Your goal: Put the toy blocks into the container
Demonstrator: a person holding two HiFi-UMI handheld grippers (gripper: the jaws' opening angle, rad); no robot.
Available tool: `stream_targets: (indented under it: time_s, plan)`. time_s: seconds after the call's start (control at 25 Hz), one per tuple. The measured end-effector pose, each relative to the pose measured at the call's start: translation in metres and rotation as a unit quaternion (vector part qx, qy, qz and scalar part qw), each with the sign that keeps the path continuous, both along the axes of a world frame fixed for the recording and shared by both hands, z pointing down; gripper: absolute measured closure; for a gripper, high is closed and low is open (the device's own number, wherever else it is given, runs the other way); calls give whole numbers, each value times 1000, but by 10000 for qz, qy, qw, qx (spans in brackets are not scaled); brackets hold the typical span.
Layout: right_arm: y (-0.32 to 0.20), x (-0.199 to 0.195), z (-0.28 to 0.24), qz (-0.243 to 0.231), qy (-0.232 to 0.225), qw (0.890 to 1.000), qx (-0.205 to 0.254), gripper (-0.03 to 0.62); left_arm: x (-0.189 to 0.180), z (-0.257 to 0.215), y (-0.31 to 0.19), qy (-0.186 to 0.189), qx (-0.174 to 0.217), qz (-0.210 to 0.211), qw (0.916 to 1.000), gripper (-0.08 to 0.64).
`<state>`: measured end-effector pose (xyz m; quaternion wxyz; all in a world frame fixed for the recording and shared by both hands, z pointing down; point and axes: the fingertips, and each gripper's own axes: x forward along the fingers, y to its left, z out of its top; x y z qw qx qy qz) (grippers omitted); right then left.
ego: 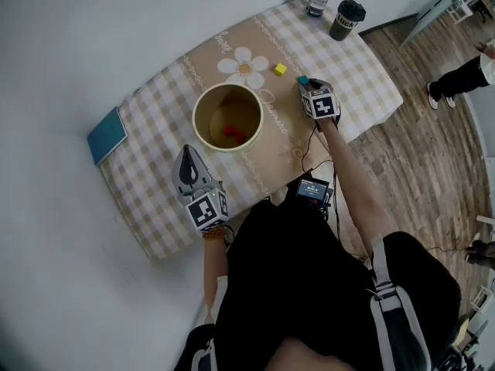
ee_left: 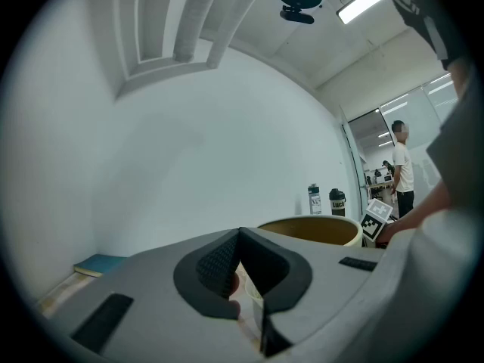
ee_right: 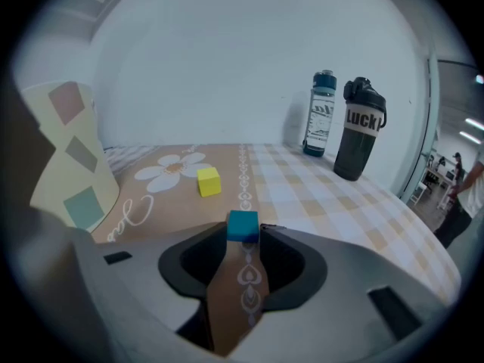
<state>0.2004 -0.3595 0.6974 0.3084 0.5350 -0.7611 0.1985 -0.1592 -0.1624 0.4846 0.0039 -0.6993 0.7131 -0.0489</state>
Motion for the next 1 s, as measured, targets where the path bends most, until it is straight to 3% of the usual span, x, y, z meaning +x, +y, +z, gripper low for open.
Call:
stream_targets:
  time_s: [0.4, 1.0]
  plan:
    - [3, -1, -17, 9, 7, 9998, 211, 463, -1, 0, 3, 36, 23, 16, 10000, 562]
    - [33, -58, -139, -504, -378, 9916, 1126, 463, -3, -9, 23, 165, 256, 219, 9993, 563]
